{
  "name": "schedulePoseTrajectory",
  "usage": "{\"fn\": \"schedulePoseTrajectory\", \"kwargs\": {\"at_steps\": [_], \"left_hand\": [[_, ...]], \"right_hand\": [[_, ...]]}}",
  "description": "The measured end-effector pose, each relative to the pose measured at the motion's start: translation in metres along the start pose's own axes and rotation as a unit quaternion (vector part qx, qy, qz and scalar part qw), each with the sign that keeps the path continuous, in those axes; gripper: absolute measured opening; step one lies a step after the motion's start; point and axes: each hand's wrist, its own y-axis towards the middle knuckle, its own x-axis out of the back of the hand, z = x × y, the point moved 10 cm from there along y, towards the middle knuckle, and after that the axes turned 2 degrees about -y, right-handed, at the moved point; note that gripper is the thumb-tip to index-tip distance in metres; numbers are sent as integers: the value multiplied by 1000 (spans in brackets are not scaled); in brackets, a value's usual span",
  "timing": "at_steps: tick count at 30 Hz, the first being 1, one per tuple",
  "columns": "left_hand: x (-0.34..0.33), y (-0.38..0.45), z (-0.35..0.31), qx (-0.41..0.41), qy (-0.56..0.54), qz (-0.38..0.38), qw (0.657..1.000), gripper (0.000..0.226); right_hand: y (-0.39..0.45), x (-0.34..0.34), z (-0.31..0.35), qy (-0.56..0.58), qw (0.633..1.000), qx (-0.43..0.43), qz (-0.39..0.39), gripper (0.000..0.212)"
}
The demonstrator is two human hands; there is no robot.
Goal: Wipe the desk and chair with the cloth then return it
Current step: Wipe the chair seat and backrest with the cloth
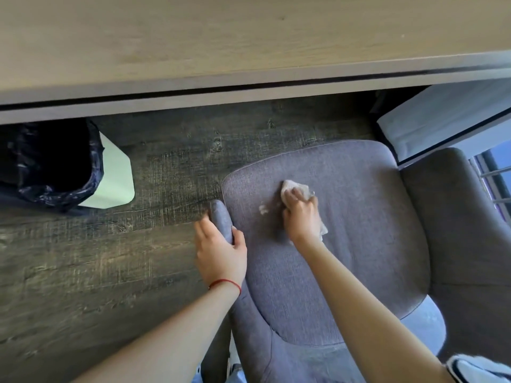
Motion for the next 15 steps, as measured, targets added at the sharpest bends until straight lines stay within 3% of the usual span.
{"fn": "schedulePoseTrajectory", "kwargs": {"at_steps": [3,5,9,15], "left_hand": [[0,1,0,0,1,-1,1000,49],[1,0,1,1,-1,-3,1000,49],[1,0,1,0,-8,-5,1000,49],[2,0,0,0,-5,-5,1000,48]], "right_hand": [[-27,-38,25,-41,995,70,63,54],[-34,-36,28,-23,993,105,42,45],[-12,-9,3,126,991,16,-41,49],[-34,-47,41,-25,976,196,94,53]]}}
